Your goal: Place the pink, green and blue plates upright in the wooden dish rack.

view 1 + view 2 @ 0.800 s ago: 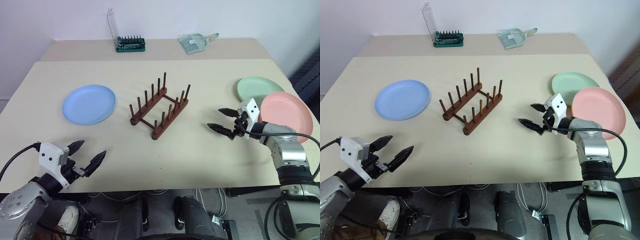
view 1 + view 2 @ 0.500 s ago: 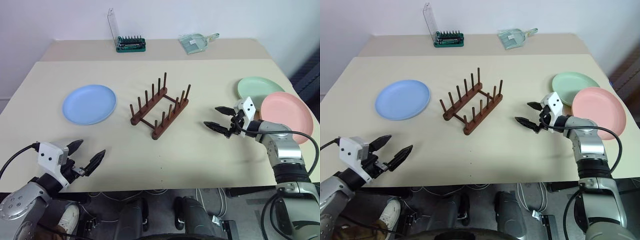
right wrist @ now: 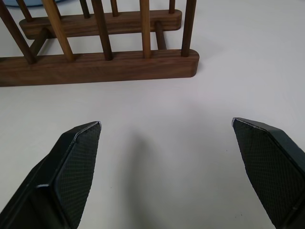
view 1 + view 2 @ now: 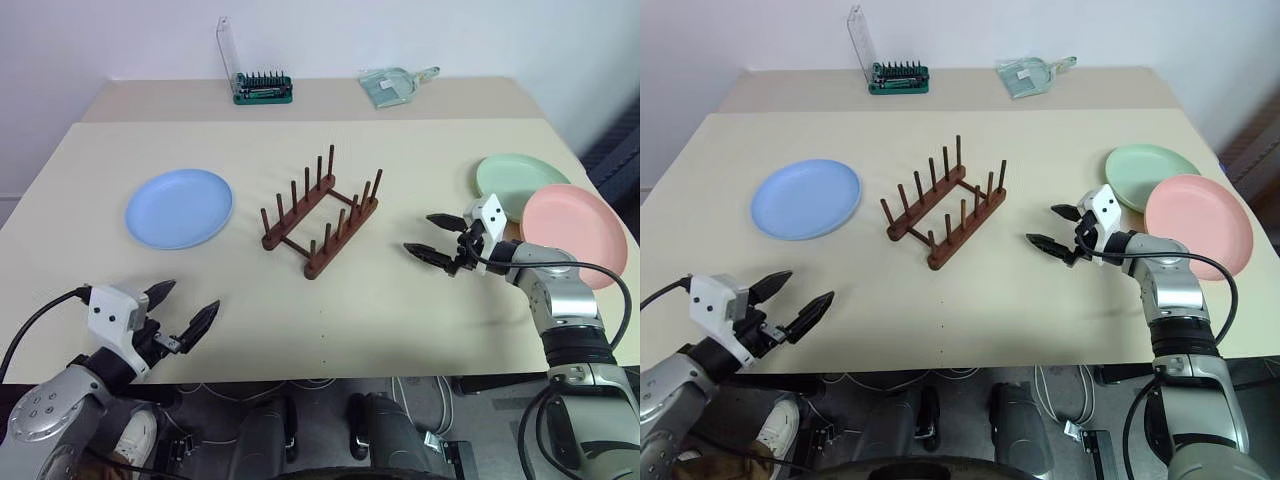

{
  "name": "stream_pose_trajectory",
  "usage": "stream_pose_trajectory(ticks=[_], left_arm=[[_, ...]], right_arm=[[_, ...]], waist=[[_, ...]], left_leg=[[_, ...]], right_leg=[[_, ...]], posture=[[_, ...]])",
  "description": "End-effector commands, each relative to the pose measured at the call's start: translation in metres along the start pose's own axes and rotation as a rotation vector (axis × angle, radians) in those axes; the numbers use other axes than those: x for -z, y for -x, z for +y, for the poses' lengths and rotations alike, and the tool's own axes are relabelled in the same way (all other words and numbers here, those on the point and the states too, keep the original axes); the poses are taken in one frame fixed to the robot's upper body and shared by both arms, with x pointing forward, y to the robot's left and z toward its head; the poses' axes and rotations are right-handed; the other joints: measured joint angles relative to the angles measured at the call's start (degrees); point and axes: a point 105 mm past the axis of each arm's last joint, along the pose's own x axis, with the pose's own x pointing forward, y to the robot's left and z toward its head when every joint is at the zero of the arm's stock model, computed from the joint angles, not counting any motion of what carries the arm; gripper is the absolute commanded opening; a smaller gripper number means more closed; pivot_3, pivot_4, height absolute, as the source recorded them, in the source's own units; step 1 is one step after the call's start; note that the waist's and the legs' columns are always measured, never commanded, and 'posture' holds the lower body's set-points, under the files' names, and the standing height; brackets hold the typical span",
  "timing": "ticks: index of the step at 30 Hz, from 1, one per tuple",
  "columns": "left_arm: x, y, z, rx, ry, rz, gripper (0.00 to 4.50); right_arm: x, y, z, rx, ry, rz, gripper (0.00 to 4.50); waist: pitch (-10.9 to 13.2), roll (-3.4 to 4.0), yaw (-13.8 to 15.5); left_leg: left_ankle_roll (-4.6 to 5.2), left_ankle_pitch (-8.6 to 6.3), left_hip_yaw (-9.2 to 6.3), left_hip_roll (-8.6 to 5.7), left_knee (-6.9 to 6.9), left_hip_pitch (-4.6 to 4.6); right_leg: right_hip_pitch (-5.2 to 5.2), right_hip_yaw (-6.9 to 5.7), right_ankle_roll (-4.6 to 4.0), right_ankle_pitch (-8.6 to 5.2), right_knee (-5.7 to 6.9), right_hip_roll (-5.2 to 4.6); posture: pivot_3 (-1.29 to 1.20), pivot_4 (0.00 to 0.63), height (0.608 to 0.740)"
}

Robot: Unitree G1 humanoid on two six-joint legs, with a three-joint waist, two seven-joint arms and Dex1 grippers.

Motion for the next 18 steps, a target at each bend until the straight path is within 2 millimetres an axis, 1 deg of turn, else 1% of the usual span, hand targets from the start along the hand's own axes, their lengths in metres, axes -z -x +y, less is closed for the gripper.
stream_pose_trajectory(ticks=[1, 4, 6, 9, 11, 13, 15, 18], left_arm=[[-0.007, -0.006, -0.017, 0.069, 0.003, -0.026, 4.45], [-0.001, -0.014, -0.031, 0.157, -0.02, 0.018, 4.45], [0.003, -0.021, -0.036, 0.192, -0.048, 0.046, 4.45], [-0.001, -0.038, -0.044, 0.22, -0.07, 0.027, 4.45], [-0.003, -0.051, -0.052, 0.241, -0.094, 0.009, 4.45], [-0.001, -0.064, -0.047, 0.196, -0.113, 0.014, 4.45], [0.007, -0.08, -0.045, 0.16, -0.107, 0.038, 4.45], [0.015, -0.094, -0.053, 0.178, -0.064, 0.052, 4.45]], right_arm=[[-0.015, 0.004, 0.006, -0.03, 0.008, -0.034, 4.5], [-0.016, 0.011, 0.012, -0.03, 0.015, -0.032, 4.5], [-0.015, 0.012, 0.014, -0.017, 0.015, -0.034, 4.5], [-0.012, 0.013, 0.022, -0.013, 0.007, -0.041, 4.5], [-0.011, 0.011, 0.029, -0.023, 0.0, -0.052, 4.5], [-0.012, 0.006, 0.037, -0.032, -0.007, -0.066, 4.5], [-0.012, 0.001, 0.046, -0.045, -0.018, -0.083, 4.5], [-0.014, -0.001, 0.059, -0.066, -0.03, -0.1, 4.5]], waist=[[0.0, 0.0, 0.1], [0.0, 0.0, 0.2], [0.0, 0.0, 0.2], [0.0, 0.0, 0.2], [0.0, 0.0, 0.2], [0.0, 0.01, 0.1], [0.0, 0.01, 0.0], [0.0, 0.0, 0.1]], left_leg=[[0.0, 0.0, 0.0, 0.0, 0.0, 0.0], [0.01, 0.0, -0.01, 0.0, 0.0, 0.0], [-0.01, -0.01, 0.0, 0.0, 0.0, 0.0], [-0.09, -0.05, -0.01, -0.01, 0.02, 0.02], [-0.08, -0.05, -0.01, -0.01, 0.02, 0.02], [0.01, 0.01, 0.0, -0.01, 0.02, 0.02], [0.04, 0.03, 0.0, 0.0, 0.02, 0.03], [0.06, 0.04, 0.0, 0.02, 0.04, 0.06]], right_leg=[[0.0, 0.0, 0.0, 0.0, 0.0, 0.0], [0.0, 0.0, 0.0, 0.0, 0.0, 0.0], [0.02, -0.01, 0.0, 0.0, 0.0, 0.0], [0.04, -0.01, 0.0, 0.0, 0.0, 0.0], [0.05, -0.01, 0.01, 0.0, 0.03, 0.0], [0.07, -0.01, 0.02, 0.01, 0.05, 0.02], [0.07, 0.0, 0.03, 0.02, 0.07, 0.08], [0.06, 0.0, 0.04, 0.01, 0.17, 0.2]], posture=[[0.0, 0.15, 0.74], [0.0, 0.15, 0.74], [0.0, 0.15, 0.74], [0.0, 0.15, 0.74], [0.0, 0.15, 0.74], [0.0, 0.15, 0.74], [0.0, 0.15, 0.74], [0.0, 0.15, 0.74]])
